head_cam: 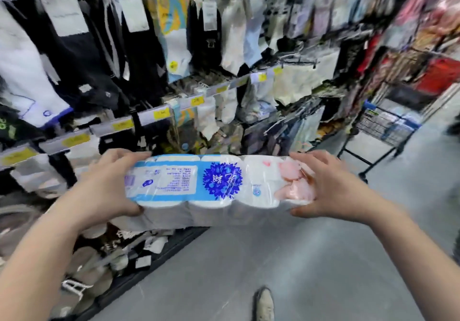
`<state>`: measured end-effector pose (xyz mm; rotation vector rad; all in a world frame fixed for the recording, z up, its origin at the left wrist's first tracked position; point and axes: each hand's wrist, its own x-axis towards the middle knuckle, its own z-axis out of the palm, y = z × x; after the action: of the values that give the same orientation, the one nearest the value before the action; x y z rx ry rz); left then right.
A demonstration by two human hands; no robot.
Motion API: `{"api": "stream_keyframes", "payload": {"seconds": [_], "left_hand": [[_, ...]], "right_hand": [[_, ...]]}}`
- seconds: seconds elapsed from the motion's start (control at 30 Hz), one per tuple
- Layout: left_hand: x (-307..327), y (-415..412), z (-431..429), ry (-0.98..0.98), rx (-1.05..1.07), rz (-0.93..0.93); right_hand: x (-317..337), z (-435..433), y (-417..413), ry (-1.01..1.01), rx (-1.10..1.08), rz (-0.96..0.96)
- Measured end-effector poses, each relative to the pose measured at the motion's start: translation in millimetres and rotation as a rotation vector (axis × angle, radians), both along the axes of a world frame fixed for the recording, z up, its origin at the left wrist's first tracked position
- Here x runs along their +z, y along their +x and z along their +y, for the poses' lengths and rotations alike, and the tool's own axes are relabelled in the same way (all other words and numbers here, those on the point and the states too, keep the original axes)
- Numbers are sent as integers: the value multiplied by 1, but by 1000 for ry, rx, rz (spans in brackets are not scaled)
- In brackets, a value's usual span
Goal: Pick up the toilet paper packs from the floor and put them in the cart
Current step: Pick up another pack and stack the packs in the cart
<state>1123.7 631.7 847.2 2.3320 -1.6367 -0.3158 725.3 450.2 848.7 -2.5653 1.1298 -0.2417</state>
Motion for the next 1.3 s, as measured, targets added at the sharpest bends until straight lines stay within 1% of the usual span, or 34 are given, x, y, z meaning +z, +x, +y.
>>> {"api": "stream_keyframes", "payload": {"seconds": [0.17, 0.33, 0.5, 0.6, 0.77, 0.9, 1.1, 1.3], "left_hand": [[6, -66, -65, 25, -207, 13], [8, -146, -129, 19, -376, 0], [10, -241, -196, 26, -532, -24], [11, -302, -232, 41, -572, -23], [8, -395, -293, 67, -624, -19], [4, -456, -334, 42, -659, -9], [10, -534, -400, 66, -719, -13], [7, -603, -486, 74, -809, 25]], "right_hand": [[5, 17, -94, -41, -190, 15], [-7, 23, -187, -1, -377, -43], [-16, 15, -279, -3, -497, -60], [-16, 2, -333, 0, -532, -80], [-21, -30, -421, 7, -603, -56], [-23, -56, -482, 6, -645, -59], [-19, -94, -550, 15, -723, -75], [-29, -150, -606, 14, -803, -70]]}}
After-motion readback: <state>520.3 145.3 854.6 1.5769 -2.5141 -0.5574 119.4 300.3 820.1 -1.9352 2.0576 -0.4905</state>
